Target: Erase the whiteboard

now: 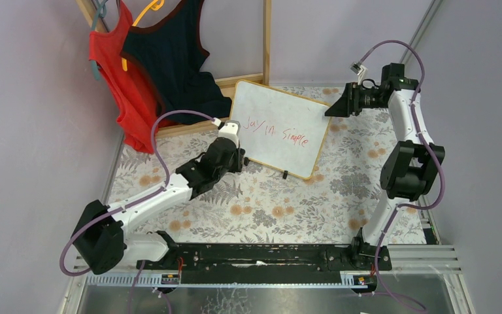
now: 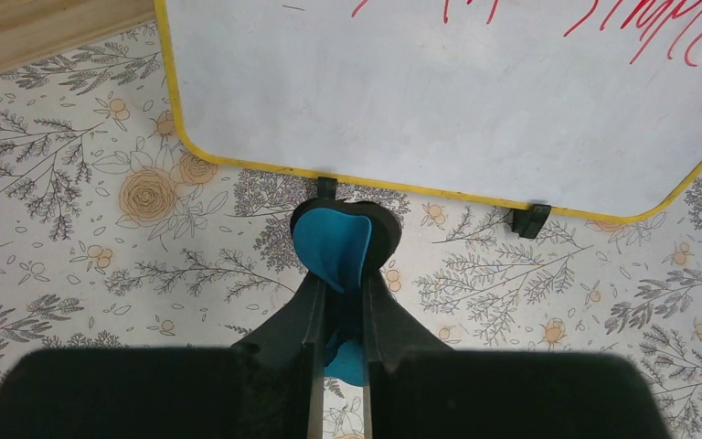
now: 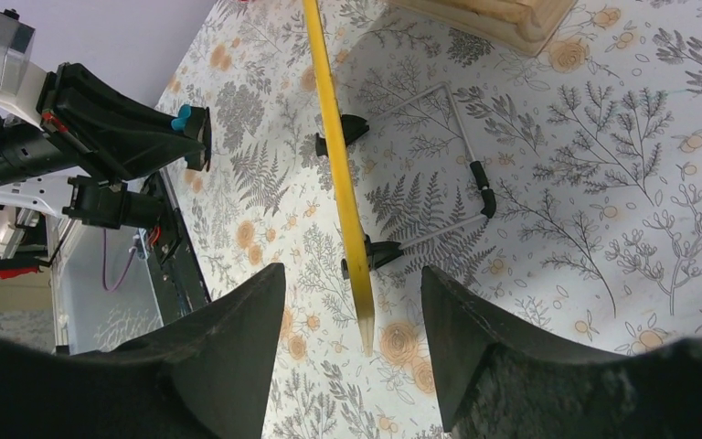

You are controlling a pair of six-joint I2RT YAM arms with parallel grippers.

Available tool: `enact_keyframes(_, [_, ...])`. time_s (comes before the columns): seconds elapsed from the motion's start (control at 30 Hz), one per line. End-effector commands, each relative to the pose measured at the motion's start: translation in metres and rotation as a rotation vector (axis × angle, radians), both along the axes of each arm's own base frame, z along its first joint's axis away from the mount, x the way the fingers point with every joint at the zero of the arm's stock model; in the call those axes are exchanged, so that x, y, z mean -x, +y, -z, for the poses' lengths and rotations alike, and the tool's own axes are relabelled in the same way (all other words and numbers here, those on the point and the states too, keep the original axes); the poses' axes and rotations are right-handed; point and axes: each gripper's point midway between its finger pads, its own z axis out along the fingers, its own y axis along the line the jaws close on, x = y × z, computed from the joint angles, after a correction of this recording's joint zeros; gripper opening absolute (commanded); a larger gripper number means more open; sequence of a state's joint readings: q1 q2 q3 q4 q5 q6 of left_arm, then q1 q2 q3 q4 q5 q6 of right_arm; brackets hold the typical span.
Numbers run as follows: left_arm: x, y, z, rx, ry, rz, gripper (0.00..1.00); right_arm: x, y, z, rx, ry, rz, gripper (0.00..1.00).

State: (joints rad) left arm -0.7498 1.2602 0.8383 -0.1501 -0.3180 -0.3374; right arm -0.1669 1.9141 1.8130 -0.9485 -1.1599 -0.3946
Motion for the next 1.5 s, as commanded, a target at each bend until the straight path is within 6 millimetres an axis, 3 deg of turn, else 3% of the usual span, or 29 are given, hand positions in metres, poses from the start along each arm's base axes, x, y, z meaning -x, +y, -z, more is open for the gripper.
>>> enact_keyframes(0.0, [-0.018,-0.009,-0.02,0.046,-0.068,0.006,0.0,-0.008,0.009,-0.006,0.005,-0.032,-0.013,0.62])
enact_keyframes(0.47, [-0.034,-0.018,-0.029,0.055,-0.083,0.025,0.0,-0.009,0.014,0.003,0.005,-0.013,-0.025,0.42])
enact_keyframes(0.67, [-0.041,-0.022,-0.033,0.051,-0.097,0.031,0.0,-0.009,0.015,0.004,0.003,-0.007,-0.026,0.24])
enact_keyframes(0.83, [-0.056,-0.024,-0.039,0.034,-0.121,0.028,0.0,-0.01,0.014,0.006,0.009,-0.005,-0.023,0.01])
enact_keyframes(1.1, [-0.093,-0.024,-0.062,0.048,-0.175,0.002,0.0,-0.006,0.014,0.006,0.014,-0.004,-0.033,0.0])
enact_keyframes(1.47, [-0.127,-0.019,-0.056,0.062,-0.231,-0.029,0.0,0.001,0.014,0.008,0.022,-0.006,-0.055,0.0])
